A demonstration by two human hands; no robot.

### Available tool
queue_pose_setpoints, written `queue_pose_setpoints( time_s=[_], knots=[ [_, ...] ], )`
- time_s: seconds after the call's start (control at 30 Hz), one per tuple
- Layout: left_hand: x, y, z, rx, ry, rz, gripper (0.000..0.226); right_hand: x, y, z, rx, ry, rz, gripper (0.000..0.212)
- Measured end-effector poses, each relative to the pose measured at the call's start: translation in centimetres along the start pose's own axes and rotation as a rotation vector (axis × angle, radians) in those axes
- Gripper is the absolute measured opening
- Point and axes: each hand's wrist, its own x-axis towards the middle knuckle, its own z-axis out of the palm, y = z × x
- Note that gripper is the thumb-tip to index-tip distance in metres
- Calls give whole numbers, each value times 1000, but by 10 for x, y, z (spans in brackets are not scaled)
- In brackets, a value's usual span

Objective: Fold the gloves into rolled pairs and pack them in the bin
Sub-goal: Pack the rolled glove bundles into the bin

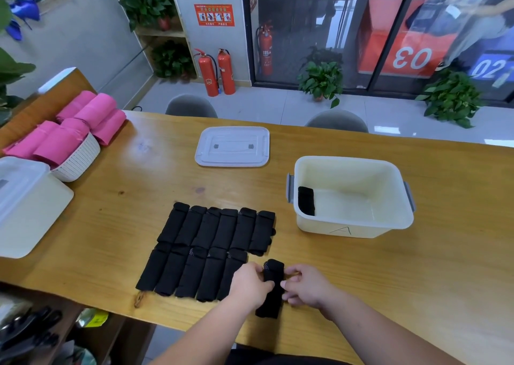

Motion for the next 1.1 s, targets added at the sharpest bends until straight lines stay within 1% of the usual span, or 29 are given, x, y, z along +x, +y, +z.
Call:
queue_pose_setpoints(
  time_s=[0.1, 0.17, 0.3, 0.43, 0.53, 0.67, 0.73, 0.87, 1.0, 1.1],
  knots=[
    [0, -1, -7, -149, -48, -7, 26, -1, -6, -2, 37, 4, -30, 43],
    [-1, 1, -19, -259, -66, 11, 22, -3, -13, -5, 50, 10, -60, 40],
    [-7, 11, -49, -490, -106, 32, 23, -9, -34, -11, 25, 25, -144, 34],
    [-14, 23, -81, -658, -191, 66, 29, -15, -58, -13, -7, 18, -240, 42],
    [-14, 29, -101, -710, -241, 115, 34, -17, -75, -12, 56, -5, -286, 48],
    [-10, 37, -122, -772, -283, 179, 42, -26, -100, -12, 236, -69, -337, 35],
    [-8, 44, -130, -788, -284, 209, 42, -30, -110, -16, 286, -63, -363, 30],
    [-7, 66, -140, -822, -296, 266, 41, -36, -124, -30, 274, -4, -424, 28],
    [-2, 91, -139, -853, -315, 296, 43, -40, -136, -56, 278, 18, -461, 26],
    [3, 108, -134, -817, -307, 308, 43, -41, -143, -82, 291, 48, -458, 23]
  ],
)
